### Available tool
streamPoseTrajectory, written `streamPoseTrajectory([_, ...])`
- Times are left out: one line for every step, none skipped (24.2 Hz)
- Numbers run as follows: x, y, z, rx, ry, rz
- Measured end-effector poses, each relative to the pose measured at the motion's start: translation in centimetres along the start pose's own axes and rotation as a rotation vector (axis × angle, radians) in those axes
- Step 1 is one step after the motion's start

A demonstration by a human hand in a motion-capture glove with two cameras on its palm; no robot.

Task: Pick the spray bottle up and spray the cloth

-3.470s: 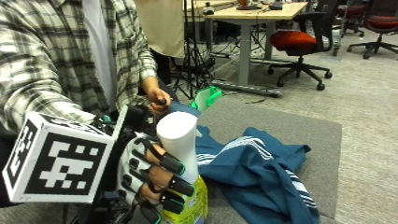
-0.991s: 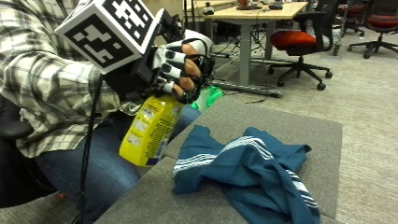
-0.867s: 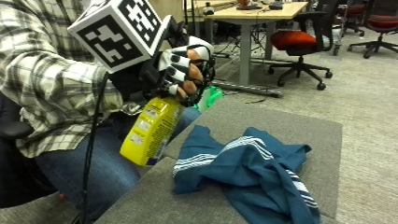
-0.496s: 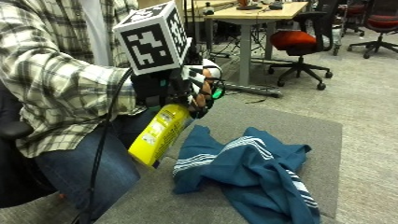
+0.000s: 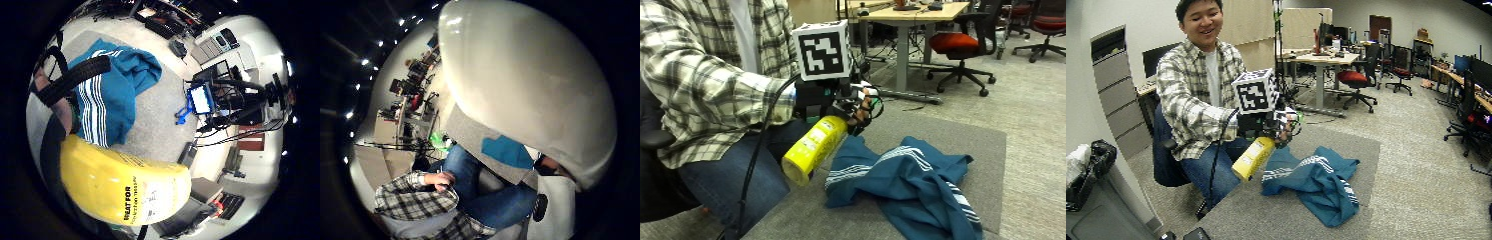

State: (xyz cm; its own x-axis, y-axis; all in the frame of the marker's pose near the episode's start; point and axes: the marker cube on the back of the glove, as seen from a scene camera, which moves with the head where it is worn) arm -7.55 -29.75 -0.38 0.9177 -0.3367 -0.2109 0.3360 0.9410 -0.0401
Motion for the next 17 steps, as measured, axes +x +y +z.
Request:
streamPoseTrajectory([-0.1,0.0,0.2,-0.011,0.025,-0.007])
streamPoseTrajectory([-0.2,0.1,0.4,-0.021,0.046,-0.015])
streamPoseTrajectory([-0.4,0.1,0.5,-0.031,0.064,-0.022])
streamPoseTrajectory([-0.5,0.2,0.7,-0.040,0.079,-0.029])
streamPoseTrajectory([-0.6,0.2,0.9,-0.047,0.095,-0.034])
streamPoseTrajectory([-0.7,0.3,1.1,-0.054,0.109,-0.038])
streamPoseTrajectory([-0.9,0.3,1.3,-0.061,0.117,-0.040])
streamPoseTrajectory([-1.0,0.4,1.4,-0.066,0.119,-0.043])
streamPoseTrajectory([-1.2,0.5,1.6,-0.069,0.113,-0.048])
streamPoseTrajectory([-1.3,0.6,1.6,-0.069,0.101,-0.054])
streamPoseTrajectory([-1.3,0.7,1.6,-0.067,0.085,-0.060])
streamPoseTrajectory([-1.4,0.7,1.6,-0.062,0.068,-0.062])
streamPoseTrajectory([-1.4,0.7,1.4,-0.055,0.052,-0.060])
streamPoseTrajectory([-1.4,0.7,1.3,-0.046,0.038,-0.056])
streamPoseTrajectory([-1.3,0.6,1.1,-0.036,0.024,-0.051])
streamPoseTrajectory([-1.3,0.5,0.9,-0.025,0.006,-0.047])
streamPoseTrajectory([-1.2,0.5,0.6,-0.012,-0.017,-0.041])
